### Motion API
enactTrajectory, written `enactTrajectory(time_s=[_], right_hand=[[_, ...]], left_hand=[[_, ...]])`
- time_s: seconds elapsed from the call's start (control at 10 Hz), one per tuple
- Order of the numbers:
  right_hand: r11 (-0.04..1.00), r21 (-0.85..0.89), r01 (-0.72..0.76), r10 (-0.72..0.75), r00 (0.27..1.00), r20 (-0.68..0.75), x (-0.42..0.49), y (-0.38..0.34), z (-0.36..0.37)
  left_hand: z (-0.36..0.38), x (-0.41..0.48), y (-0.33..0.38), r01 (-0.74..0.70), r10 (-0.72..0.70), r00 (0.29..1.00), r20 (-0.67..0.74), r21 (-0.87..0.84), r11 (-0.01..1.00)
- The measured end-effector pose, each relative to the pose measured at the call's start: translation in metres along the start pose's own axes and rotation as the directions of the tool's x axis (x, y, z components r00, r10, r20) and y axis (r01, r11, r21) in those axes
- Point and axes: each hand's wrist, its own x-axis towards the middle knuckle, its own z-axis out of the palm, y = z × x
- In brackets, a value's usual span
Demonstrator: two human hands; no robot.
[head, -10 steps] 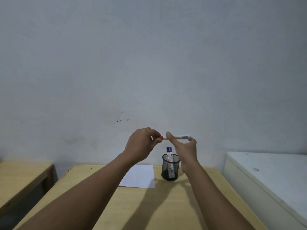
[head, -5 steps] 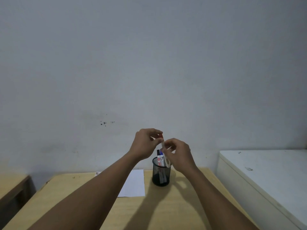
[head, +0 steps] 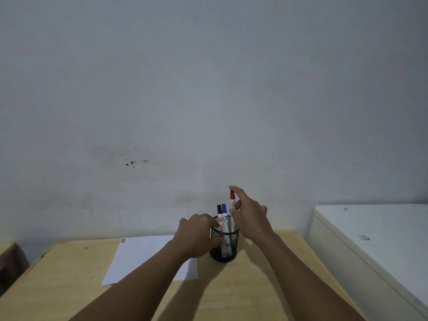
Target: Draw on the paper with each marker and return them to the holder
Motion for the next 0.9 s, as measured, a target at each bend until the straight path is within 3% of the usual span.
enactTrajectory(time_s=[0.2, 0.4, 0.7, 0.9], right_hand=[[0.991, -0.134, -0.019, 0.039, 0.989, 0.145, 0.008, 0.015, 0.017], [0.979, -0.203, 0.0, 0.035, 0.985, 0.169, 0.012, 0.02, 0.022], [0.976, -0.218, -0.005, 0.033, 0.991, 0.127, -0.008, 0.012, 0.008], [0.991, -0.098, 0.092, -0.09, 0.996, 0.02, -0.073, -0.011, -0.003]], left_hand=[[0.011, 0.006, -0.007, -0.008, 0.01, 0.994, -0.112, 0.021, 1.0], [0.013, 0.008, -0.008, 0.01, -0.007, 0.992, -0.127, 0.021, 1.0], [0.003, -0.014, -0.008, -0.019, 0.017, 0.998, -0.066, -0.02, 1.0], [-0.006, -0.072, -0.019, -0.026, -0.001, 0.985, -0.173, -0.153, 0.988]])
